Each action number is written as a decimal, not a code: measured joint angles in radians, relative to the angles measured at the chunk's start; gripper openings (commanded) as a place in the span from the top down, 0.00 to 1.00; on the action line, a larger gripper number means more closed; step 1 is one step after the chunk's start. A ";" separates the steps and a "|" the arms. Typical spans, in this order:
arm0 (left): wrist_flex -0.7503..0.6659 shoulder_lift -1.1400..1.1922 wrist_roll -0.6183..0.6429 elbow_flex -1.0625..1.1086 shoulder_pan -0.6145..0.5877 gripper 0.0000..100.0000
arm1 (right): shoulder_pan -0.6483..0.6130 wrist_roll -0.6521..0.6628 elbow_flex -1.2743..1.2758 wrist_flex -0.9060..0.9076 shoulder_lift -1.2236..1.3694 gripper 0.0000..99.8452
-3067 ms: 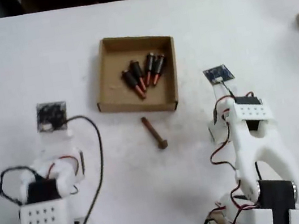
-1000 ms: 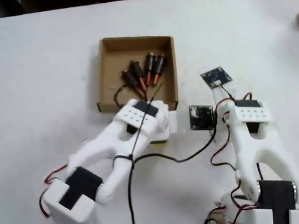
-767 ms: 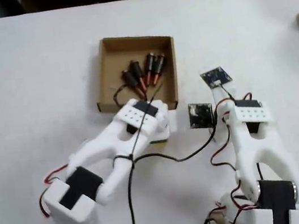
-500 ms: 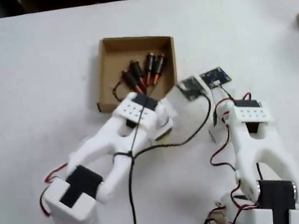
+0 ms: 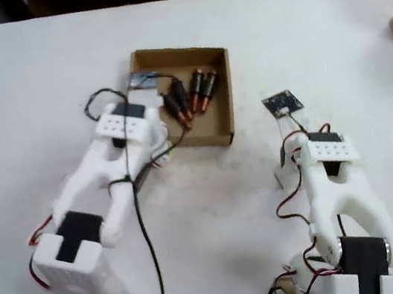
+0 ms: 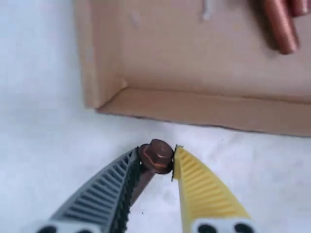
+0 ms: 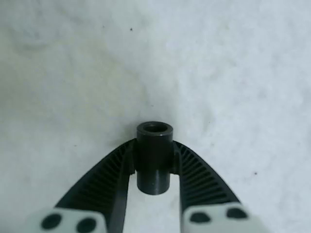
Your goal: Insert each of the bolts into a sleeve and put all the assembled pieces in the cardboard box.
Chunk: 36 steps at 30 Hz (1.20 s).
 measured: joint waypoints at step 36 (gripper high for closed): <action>-0.094 -0.365 -0.402 0.361 -0.133 0.83 | -0.002 0.000 0.000 0.000 0.000 0.98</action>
